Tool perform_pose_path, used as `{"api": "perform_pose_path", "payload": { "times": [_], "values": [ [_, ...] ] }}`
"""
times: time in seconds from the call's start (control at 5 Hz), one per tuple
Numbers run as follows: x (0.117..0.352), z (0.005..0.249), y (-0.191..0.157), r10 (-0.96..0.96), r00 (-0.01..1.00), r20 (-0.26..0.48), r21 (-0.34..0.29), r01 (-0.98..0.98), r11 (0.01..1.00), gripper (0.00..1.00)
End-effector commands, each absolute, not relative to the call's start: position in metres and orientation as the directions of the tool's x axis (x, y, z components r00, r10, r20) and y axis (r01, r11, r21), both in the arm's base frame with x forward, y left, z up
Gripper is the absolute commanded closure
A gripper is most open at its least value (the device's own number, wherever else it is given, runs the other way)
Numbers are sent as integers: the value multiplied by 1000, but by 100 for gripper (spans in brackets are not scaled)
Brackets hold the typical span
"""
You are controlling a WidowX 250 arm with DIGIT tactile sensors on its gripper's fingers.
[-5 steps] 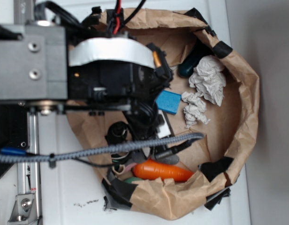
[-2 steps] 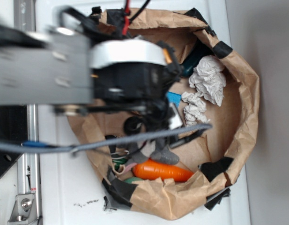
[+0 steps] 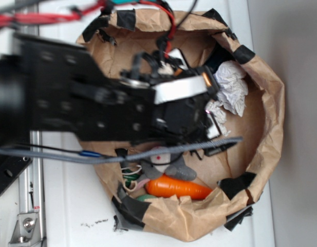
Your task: Grab the white paper.
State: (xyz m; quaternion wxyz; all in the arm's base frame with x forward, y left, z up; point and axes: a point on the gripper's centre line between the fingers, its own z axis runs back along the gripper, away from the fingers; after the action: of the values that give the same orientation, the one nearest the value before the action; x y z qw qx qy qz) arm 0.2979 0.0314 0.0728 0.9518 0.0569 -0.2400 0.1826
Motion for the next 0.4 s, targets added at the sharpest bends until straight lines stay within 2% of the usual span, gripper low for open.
{"api": "perform_pose_path", "payload": {
  "times": [0.0,0.2],
  "values": [
    [348,58,33,170,851,498,-36,-175,984,0],
    [358,40,43,198,877,437,-10,-216,976,0]
  ]
}}
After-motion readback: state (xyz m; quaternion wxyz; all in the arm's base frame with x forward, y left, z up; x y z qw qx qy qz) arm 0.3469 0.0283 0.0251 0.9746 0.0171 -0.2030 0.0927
